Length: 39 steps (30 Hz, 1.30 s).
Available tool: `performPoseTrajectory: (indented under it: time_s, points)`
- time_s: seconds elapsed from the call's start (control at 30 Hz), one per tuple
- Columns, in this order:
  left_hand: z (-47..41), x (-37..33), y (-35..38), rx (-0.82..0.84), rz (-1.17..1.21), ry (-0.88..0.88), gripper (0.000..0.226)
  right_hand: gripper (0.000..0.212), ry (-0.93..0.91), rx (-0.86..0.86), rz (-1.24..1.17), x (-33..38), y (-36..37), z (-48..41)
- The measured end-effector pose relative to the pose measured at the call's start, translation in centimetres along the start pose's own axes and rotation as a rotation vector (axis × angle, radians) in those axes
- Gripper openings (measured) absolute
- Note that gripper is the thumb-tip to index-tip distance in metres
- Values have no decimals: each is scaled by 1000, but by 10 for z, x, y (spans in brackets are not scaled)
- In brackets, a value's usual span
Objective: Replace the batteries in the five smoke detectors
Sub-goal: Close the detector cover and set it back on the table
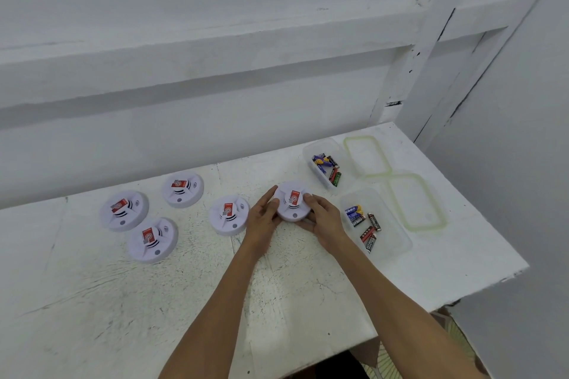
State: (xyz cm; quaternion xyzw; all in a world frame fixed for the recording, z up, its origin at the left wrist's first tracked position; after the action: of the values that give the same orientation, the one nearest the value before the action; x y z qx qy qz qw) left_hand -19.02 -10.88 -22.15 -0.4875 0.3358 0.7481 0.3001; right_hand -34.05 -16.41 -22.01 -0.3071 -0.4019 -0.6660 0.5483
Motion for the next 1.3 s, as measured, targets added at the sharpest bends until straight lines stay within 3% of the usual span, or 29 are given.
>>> performPoseTrajectory:
  time_s: [0.17, 0.8, 1.3]
  points:
    - [-4, 6, -2, -3, -24, -9, 43, 37, 0, -5, 7, -1, -1, 0]
    - [4, -5, 2, 23, 35, 12, 29, 39, 1, -3, 15, -2, -1, -4]
    - [-6, 7, -3, -15, -8, -9, 37, 41, -8, -3, 30, -3, -1, -5]
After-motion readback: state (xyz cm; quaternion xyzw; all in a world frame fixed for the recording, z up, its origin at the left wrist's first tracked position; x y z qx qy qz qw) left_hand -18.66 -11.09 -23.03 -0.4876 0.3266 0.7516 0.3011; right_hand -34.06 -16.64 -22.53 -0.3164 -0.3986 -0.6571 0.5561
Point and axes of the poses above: each hand's wrist, its own z-axis away from the middle knuckle, its own y-axis out of the palm, x = y × z, the point moved 6 cm from there along -z, towards the middle knuckle, and after that the axes turned 14 degrees about -x, right-handed, at the moved point
